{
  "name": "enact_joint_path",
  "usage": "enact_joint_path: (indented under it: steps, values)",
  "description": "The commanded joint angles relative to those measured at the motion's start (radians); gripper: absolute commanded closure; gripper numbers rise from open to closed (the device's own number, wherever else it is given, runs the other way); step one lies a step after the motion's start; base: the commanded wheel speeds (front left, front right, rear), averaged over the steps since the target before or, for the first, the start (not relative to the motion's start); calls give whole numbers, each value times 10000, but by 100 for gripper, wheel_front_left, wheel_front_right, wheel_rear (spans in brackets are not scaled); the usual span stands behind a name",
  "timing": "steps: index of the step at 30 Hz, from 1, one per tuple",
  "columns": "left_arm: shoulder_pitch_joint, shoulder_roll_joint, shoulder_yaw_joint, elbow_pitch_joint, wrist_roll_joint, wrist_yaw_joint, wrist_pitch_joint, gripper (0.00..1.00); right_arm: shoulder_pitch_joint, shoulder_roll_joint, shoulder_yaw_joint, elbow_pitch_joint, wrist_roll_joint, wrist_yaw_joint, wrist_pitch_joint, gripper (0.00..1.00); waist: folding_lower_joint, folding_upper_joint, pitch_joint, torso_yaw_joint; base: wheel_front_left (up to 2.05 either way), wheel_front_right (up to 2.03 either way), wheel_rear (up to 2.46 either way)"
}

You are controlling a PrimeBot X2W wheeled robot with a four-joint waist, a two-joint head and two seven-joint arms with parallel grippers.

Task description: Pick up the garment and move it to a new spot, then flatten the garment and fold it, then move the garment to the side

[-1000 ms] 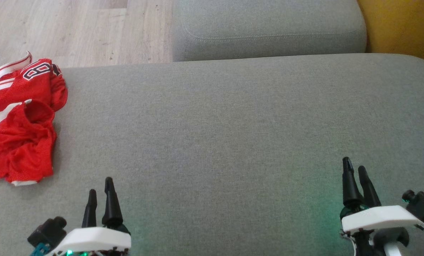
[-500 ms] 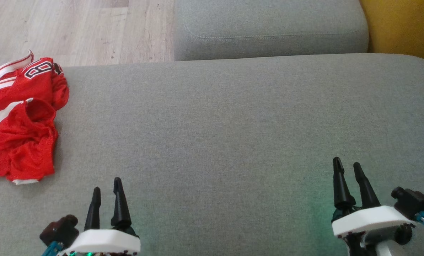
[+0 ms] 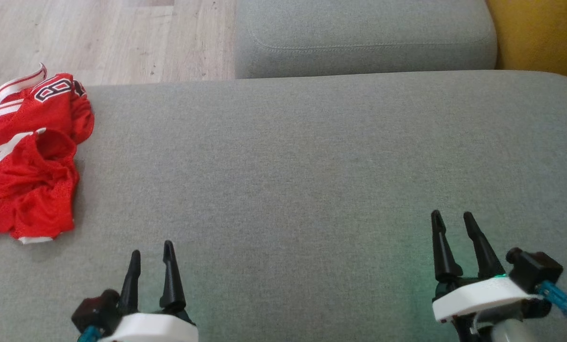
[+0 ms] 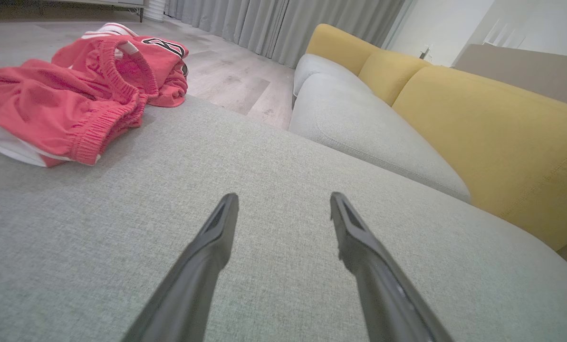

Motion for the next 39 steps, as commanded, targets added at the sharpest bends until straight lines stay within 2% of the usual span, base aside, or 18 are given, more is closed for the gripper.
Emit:
enact_joint_path:
  steps: [1,29,39]
  values:
    - [-235,56,95,-326,369,55,-186,0,-343,-88,288,-418,-400,-6,-188,0,0,-1,7,14,0,0,0]
    - [-107,68,-184,-202,2885,501,-981,0,-378,-112,676,-345,-3641,-7,-977,0,0,-1,22,189,0,0,0]
    - [-155,68,-156,22,2724,526,-981,0,-364,-112,628,-308,-3552,-7,-977,0,0,-1,35,219,0,0,0]
